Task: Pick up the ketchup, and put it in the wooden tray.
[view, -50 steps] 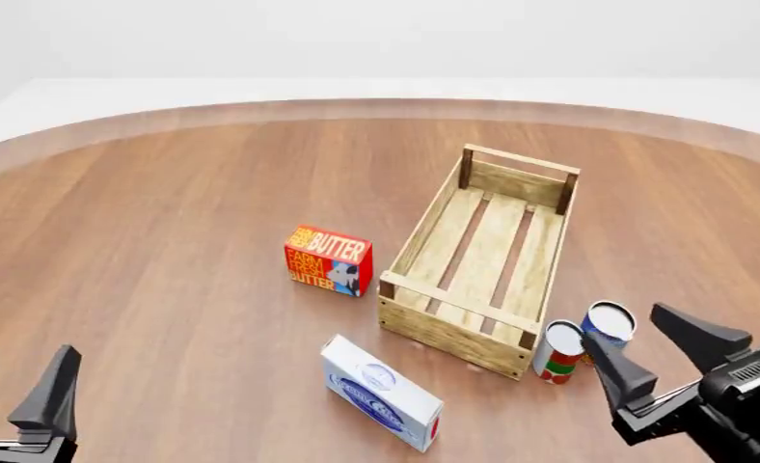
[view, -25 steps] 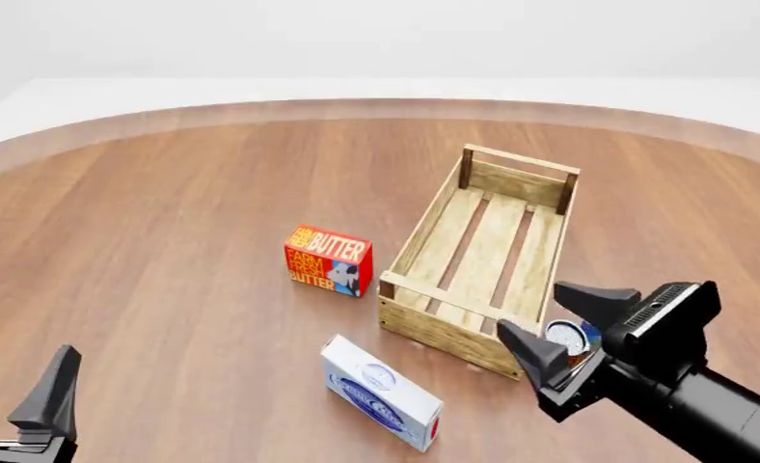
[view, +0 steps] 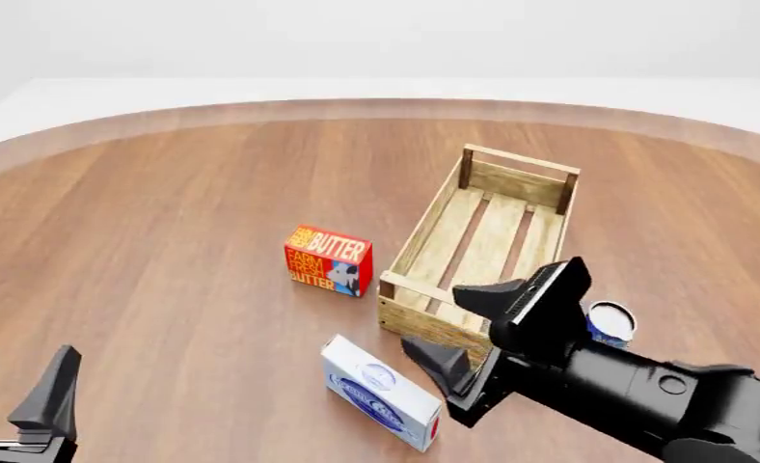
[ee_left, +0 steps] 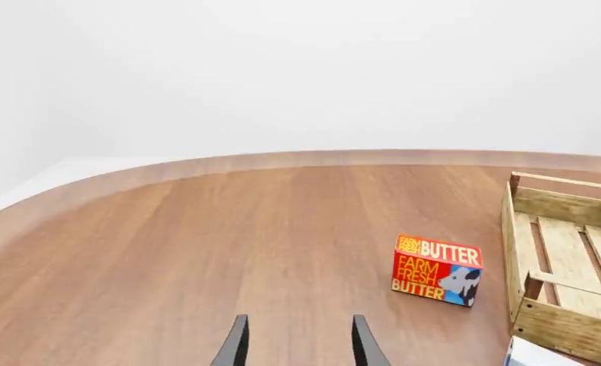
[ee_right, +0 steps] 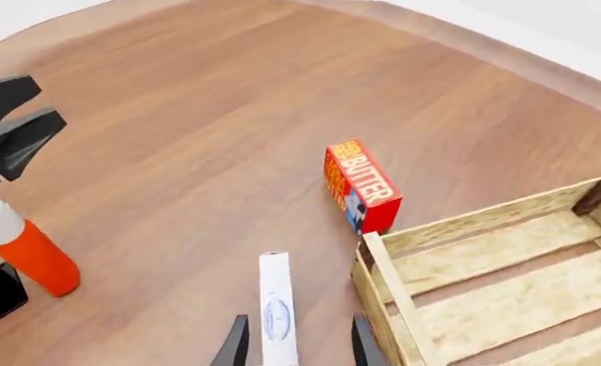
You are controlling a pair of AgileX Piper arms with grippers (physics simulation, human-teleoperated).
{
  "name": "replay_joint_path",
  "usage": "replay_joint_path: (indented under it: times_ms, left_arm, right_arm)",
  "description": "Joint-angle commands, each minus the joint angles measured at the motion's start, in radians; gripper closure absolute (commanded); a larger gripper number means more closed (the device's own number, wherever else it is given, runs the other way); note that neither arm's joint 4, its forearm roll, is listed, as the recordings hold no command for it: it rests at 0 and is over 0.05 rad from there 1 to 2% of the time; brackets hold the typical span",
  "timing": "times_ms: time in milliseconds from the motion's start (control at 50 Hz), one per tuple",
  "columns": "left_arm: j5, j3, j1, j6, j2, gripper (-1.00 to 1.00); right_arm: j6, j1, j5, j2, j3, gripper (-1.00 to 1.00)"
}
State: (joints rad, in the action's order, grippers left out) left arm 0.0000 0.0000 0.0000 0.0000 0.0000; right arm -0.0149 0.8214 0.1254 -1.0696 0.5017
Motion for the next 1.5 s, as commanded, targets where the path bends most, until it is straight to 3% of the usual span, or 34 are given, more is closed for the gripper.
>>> replay_joint_path:
  times_ms: [20,380,600,1360,1500]
  left_arm:
    - [0.0,0.0,0.0,0.0,0.0,-1.0]
    - [0.0,0.0,0.0,0.0,0.0,-1.0]
    - [0.0,0.0,0.0,0.0,0.0,-1.0]
    - [0.0,0.0,0.0,0.0,0.0,-1.0]
    - [0.0,0.0,0.0,0.0,0.0,-1.0]
  right_arm:
    - [0.019,0.123,0.028,-0.15,0.085,-1.0]
    - [0.024,0.307,0.053,-0.34,0.236,-1.0]
    - [0.023,0.375,0.073,-0.439,0.306,-1.0]
    - [0.011,0.552,0.041,-0.649,0.511,-1.0]
    - [-0.014,0.565,0.034,-0.688,0.546,-1.0]
